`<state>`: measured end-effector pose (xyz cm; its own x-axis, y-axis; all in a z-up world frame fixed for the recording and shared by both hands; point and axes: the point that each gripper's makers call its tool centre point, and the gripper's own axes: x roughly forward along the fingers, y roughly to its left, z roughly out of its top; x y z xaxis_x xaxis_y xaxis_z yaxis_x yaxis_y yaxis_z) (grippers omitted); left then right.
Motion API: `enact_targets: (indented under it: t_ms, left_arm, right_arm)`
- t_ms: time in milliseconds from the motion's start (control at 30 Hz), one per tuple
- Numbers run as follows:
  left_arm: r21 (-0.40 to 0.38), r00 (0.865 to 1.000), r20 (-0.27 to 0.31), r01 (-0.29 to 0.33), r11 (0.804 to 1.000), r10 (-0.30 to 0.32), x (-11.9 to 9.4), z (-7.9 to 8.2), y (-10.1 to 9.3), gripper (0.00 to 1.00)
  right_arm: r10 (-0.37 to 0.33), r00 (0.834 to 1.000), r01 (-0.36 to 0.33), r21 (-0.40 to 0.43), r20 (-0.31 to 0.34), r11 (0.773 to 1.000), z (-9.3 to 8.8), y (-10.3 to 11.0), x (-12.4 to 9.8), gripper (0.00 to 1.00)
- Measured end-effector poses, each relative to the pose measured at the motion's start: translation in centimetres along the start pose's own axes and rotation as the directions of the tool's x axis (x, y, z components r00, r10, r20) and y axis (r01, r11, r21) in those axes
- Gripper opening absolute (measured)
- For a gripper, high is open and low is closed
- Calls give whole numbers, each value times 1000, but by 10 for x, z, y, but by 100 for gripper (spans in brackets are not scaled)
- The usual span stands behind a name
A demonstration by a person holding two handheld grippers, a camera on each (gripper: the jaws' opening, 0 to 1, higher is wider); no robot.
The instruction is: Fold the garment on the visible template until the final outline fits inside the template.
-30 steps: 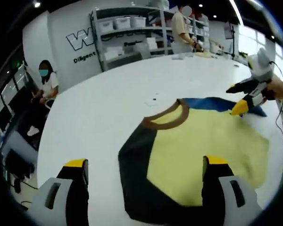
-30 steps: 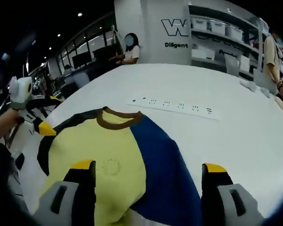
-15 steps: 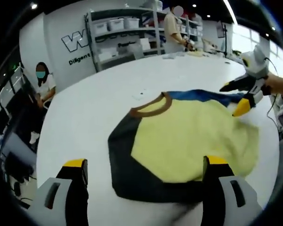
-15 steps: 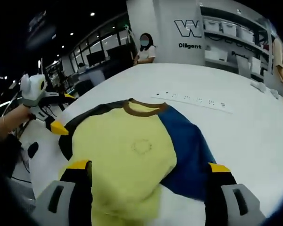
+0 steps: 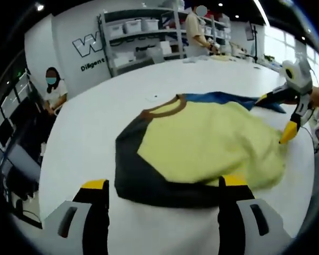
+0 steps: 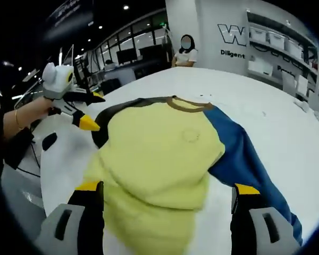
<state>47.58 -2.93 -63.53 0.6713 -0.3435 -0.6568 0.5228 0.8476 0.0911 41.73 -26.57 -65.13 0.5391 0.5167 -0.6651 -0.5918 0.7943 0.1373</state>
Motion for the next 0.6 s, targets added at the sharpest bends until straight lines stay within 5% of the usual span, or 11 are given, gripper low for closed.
enact_targets:
  t_ms: [400, 600]
  left_arm:
    - [-108, 997, -67, 36, 993, -44, 3, -31, -8, 35]
    - [-132, 996, -60, 63, 989, -72, 2, -38, -13, 8]
  right_arm:
    - [33, 999, -34, -27, -40, 999, -38, 40, 2, 98]
    - [-56, 998, 53, -102, -27, 993, -40, 36, 5, 82]
